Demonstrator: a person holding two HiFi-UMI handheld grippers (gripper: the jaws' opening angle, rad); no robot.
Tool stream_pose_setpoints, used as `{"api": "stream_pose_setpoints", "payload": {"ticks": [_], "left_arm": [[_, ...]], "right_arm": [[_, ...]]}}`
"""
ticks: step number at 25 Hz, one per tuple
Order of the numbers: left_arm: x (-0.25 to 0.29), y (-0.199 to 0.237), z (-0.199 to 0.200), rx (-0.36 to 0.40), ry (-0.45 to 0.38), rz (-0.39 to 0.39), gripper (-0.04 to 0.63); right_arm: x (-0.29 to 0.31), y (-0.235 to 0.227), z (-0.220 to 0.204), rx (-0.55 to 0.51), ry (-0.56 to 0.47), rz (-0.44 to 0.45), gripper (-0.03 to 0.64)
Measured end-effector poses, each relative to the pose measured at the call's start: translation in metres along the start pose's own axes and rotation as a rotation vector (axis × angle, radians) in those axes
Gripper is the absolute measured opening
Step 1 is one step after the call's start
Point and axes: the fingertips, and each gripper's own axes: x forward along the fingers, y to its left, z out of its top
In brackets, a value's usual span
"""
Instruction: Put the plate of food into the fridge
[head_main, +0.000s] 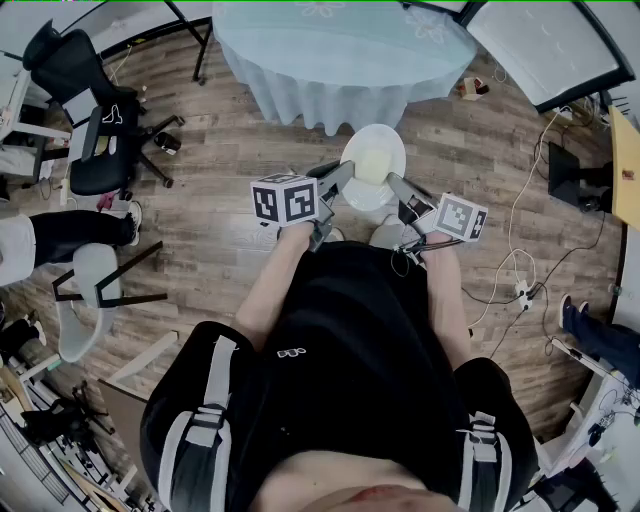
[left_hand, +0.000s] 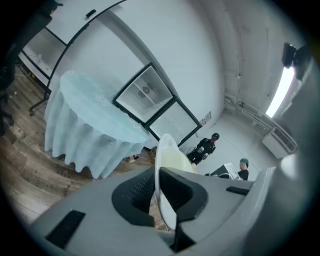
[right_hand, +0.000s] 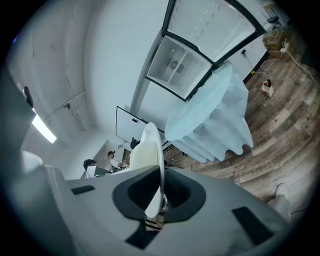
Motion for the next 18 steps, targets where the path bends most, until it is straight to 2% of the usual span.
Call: {"api": "stream_pose_setpoints", "payload": {"ticks": [5,13,18], "left_arm": [[-0.001,0.008,0.001,-0.017,0.001,-0.007,0.026],[-0.009,0.027,-0.012,-0.100,-0.014,0.020,0.026],[-0.015,0.031,-0.012,-0.110,-0.018,0.036,0.026]], "right_arm": [[0.007,0.000,-0.001,-0.003,0.016,-0.014,0.015],[0.020,-0.007,-0.015,0.016,0.093,-0.039,0.015],[0.025,-0.006,-0.021,0.047,0.106,-0.028,0.015]]}}
